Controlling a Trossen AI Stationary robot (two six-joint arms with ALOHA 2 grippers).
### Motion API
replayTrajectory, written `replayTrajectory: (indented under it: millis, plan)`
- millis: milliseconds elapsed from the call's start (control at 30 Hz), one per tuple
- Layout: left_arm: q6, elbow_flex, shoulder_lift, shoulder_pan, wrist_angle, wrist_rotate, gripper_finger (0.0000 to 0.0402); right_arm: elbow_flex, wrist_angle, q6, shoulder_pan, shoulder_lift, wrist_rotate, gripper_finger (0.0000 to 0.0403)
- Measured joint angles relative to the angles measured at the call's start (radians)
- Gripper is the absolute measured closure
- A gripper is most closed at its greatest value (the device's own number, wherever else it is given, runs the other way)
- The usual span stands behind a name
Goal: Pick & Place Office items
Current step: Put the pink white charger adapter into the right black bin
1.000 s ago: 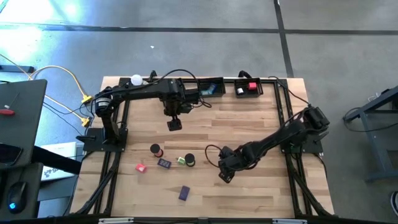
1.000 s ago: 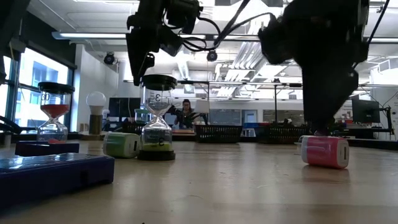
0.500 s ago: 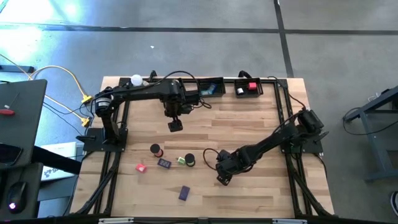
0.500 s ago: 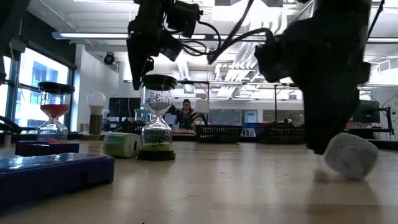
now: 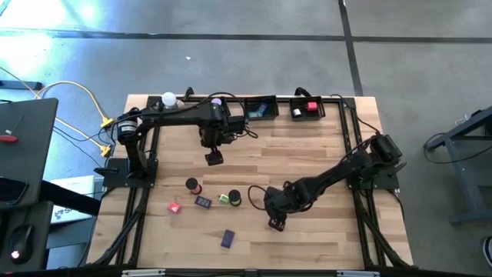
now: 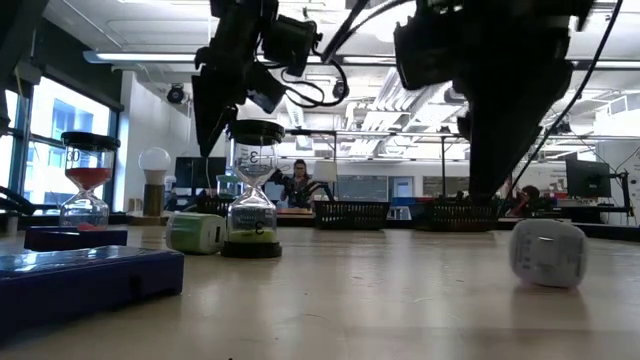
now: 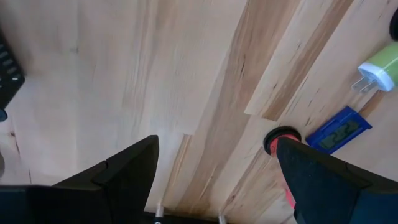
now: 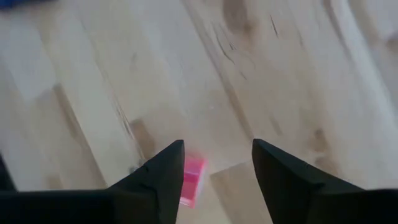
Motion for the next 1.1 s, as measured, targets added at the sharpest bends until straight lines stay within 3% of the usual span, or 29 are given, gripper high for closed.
replayTrajectory:
  millis: [200, 333, 767, 933, 1100]
  plan:
    - [-0.009, 0.0, 0.0, 0.0, 0.0, 0.0, 0.0082, 0.03, -0.004, -0.298, 0.002, 0.001, -0.153, 0.0247]
    - [-0.011, 0.0, 0.0, 0.0, 0.0, 0.0, 0.0082, 0.029, -0.027, -0.363, 0.003, 0.001, -0.202, 0.0257]
    - [-0.002, 0.0, 0.0, 0.001, 0.023, 0.0, 0.0082, 0.029, -0.005, -0.432, -0.021, 0.001, -0.234, 0.0266]
    - [0.036, 0.0, 0.0, 0.001, 0.024, 0.0, 0.0082, 0.029, -0.005, -0.471, -0.019, 0.001, -0.15, 0.0265]
    - [0.05, 0.0, 0.0, 0.001, 0.024, 0.0, 0.0082, 0.029, -0.012, -0.487, -0.04, 0.001, -0.145, 0.0231]
